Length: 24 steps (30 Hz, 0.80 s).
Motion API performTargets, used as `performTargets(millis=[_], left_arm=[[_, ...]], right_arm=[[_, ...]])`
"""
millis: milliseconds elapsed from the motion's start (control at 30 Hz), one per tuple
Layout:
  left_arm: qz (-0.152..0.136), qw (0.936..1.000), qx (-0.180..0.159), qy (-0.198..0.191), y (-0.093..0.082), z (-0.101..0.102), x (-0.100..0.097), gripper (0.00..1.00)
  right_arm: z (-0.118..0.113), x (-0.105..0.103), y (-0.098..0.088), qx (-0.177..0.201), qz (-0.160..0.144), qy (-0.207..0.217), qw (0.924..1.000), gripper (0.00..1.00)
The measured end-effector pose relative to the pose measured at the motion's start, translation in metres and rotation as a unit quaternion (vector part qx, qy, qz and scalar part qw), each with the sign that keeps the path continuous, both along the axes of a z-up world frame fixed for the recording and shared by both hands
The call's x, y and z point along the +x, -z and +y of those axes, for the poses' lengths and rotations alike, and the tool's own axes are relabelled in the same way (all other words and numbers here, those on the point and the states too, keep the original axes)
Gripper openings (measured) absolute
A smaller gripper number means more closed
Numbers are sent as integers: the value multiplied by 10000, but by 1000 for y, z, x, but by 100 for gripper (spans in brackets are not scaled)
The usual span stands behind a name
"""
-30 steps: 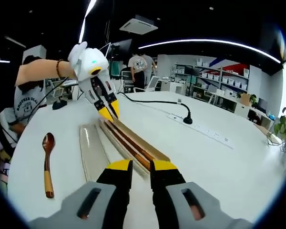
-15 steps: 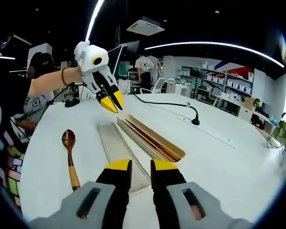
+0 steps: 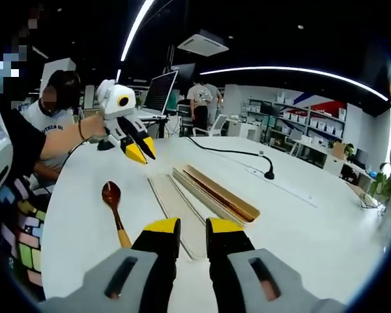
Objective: Arrange the utensils inside the cutlery case until each visible utensil rests in its matching compartment.
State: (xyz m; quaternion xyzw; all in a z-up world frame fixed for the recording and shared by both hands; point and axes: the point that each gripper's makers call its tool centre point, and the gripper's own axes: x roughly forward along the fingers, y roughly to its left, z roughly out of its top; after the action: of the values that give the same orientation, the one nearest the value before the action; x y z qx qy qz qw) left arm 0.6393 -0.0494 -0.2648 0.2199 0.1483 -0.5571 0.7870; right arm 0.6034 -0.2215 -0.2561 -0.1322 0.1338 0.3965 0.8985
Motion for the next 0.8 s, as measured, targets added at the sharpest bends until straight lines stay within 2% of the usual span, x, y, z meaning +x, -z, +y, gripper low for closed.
performTargets(millis=[133,233,267,333,367,400,467,500,533,600,633,700,767,800], left_arm=[[500,9980,-374,-103,5,7,-22,17],[523,9970,-538,-212,6,15,-31,19],[585,9949,-779,-255,3,15,-33,19],[1039,9850,-1332,-353,-3,15,-37,18],[1212,9809,-1470,-393,-3,16,-39,18],[1260,9799,-1479,-443,-1,18,-41,18],[1091,9837,-1327,-530,6,22,-44,18],[1121,9838,-1263,-605,10,23,-46,18],[1261,9811,-1266,-736,15,25,-48,18],[1414,9744,-1514,-874,16,25,-51,17],[1446,9730,-1537,-937,18,27,-52,16],[1291,9759,-1470,-963,22,30,-55,15],[1365,9741,-1444,-1080,28,33,-56,15],[1433,9720,-1506,-1099,30,34,-58,15]], right_arm=[[-3,-10,-3,38,-64,105,9999,15],[0,-19,-1,29,-56,26,10000,15],[1,-23,1,13,-27,2,10000,15],[0,-29,3,-32,-17,76,10000,15],[0,-31,5,-83,-7,88,9999,15],[0,-33,6,-116,-4,90,9999,15],[1,-38,8,-178,-7,67,9998,15],[3,-41,10,-186,9,33,9998,15],[5,-44,13,-186,47,-14,9998,15],[9,-49,21,-221,120,-91,9996,15],[9,-50,23,-229,127,-75,9996,15],[10,-50,26,-242,104,0,9997,15],[12,-51,31,-186,134,-113,9997,15],[15,-53,36,-14,328,-148,9994,14]])
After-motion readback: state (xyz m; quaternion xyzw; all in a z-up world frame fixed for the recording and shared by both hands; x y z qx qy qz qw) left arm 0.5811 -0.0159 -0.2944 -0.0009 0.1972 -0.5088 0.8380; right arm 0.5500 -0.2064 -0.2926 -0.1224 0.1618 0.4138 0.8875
